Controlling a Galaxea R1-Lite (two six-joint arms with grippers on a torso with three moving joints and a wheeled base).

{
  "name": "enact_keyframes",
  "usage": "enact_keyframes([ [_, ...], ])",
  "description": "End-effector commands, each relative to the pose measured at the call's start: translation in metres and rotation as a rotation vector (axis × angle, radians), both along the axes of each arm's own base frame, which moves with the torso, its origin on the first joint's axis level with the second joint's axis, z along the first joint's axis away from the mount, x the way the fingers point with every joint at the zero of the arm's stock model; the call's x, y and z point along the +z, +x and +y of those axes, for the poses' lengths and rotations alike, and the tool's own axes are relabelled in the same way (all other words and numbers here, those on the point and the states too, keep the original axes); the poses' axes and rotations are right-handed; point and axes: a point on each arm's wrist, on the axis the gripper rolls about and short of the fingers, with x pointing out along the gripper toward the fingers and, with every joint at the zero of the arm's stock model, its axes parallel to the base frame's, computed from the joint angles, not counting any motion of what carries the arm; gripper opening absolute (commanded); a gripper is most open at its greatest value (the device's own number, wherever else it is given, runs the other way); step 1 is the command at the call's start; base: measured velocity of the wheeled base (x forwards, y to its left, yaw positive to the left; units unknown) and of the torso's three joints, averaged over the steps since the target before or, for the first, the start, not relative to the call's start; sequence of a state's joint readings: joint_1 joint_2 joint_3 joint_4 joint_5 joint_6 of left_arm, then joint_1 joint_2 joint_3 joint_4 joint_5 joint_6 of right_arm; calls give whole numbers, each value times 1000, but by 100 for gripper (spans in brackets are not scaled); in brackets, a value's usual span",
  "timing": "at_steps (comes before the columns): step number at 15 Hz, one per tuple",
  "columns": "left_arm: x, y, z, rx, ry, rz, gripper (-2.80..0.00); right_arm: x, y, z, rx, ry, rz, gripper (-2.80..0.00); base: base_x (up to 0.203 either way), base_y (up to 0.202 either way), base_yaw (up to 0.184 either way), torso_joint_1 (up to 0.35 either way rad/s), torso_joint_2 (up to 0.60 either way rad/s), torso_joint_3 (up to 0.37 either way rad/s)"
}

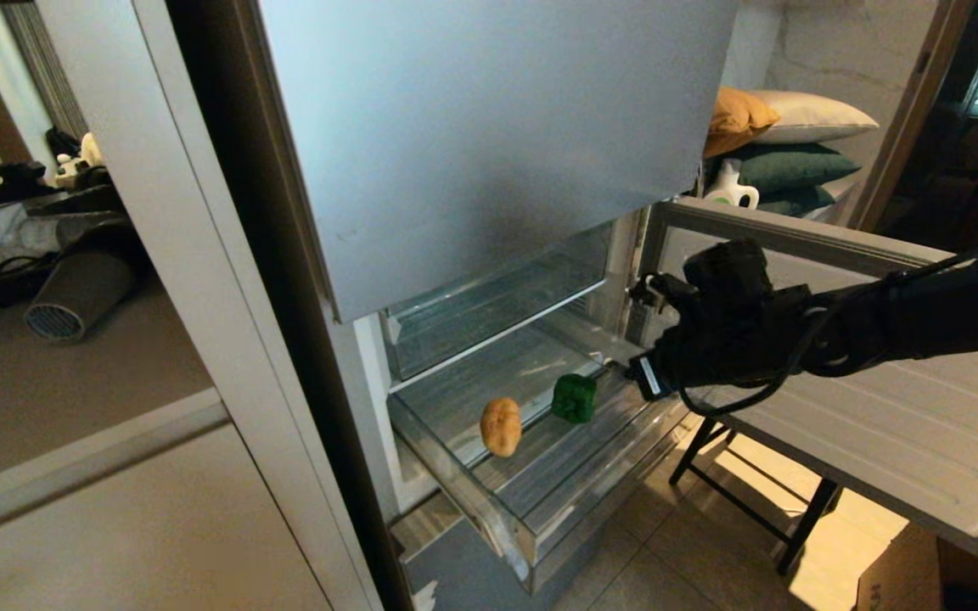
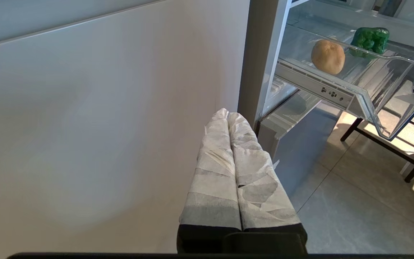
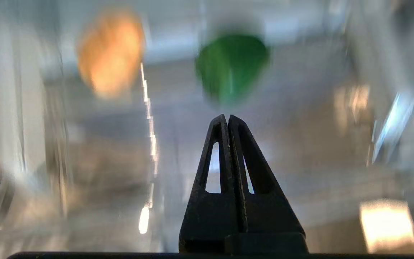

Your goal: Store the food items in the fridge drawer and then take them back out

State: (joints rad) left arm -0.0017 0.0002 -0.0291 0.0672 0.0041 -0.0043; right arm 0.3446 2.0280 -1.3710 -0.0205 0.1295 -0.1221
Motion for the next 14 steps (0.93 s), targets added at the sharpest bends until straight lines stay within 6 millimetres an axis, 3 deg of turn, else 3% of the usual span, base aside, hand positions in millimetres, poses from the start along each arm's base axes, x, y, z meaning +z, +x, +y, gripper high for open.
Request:
enact_keyframes([
  [1,0,0,0,1,0,-1,-280,-5,5,8,16,26,-62,-280,0,0,0,0,0,0],
  [4,0,0,0,1,0,-1,-280,13,-29,-1,21,33,-81,-280,0,0,0,0,0,0],
  [9,0,0,0,1,0,0,-280,82,-133,-41,-70,192,-202,-280,0,0,0,0,0,0],
  [14,0,0,0,2,0,0,-280,79,-241,-86,-204,254,-295,-280,0,0,0,0,0,0],
])
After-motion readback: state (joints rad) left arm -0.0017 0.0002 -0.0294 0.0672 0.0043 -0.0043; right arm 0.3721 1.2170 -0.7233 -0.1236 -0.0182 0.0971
